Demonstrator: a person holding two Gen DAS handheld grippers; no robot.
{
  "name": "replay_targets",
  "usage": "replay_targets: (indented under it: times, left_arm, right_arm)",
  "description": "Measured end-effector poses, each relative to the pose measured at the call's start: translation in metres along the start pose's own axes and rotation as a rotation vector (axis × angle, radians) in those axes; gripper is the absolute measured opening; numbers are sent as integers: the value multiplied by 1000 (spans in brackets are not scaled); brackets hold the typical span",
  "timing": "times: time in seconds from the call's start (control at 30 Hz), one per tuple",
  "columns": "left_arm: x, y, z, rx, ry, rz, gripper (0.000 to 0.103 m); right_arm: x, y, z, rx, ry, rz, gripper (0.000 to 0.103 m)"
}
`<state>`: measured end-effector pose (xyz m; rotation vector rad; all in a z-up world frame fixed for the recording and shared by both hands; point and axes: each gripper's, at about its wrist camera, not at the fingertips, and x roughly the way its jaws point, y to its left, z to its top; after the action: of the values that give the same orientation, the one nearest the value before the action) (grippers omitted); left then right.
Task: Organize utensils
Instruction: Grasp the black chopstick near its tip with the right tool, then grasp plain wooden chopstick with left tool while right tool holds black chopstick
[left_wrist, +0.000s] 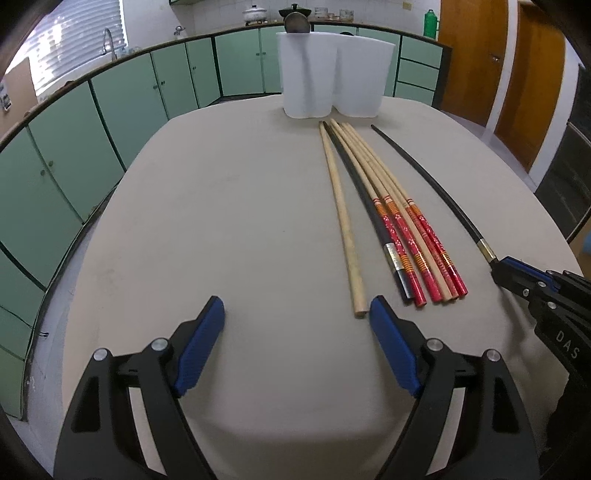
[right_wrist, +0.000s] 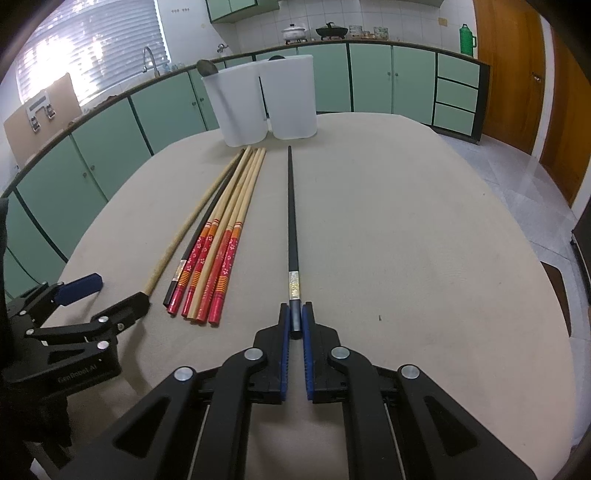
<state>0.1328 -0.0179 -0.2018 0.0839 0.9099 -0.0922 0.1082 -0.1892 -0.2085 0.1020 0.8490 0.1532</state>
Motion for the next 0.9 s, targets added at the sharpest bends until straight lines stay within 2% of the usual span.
replay_targets:
  times: [0.1, 0.17, 0.27, 0.33, 0.4, 0.5, 0.57, 0.9]
  left_arm:
    - [1, -4, 0, 11, 1, -5, 78]
    - [1, -6, 1, 10, 0, -10, 74]
    - [2, -6, 2, 4, -2, -25, 68]
    - [1, -4, 2, -6, -7, -35, 61]
    - [0, -1, 1, -21, -13, -40, 48]
    - [0, 1, 2, -23, -17, -47, 35]
    - [1, -1, 3, -15, -19, -44, 30]
    - [3, -6, 5, 5, -21, -31, 30]
  right_arm:
    - [0, 2, 0, -13, 3, 10, 14]
    - [1, 8, -1, -45, 9, 23, 27]
    - [2, 17, -2, -98, 13, -2, 34]
    - [2, 15, -1, -89, 12, 8, 34]
    - [1, 10, 0, -60, 10, 26, 30]
    - [1, 4, 0, -32, 8, 22, 20]
    - [1, 5, -1, -38, 7, 7, 17]
    - [2, 2, 0, -28, 9, 7, 15]
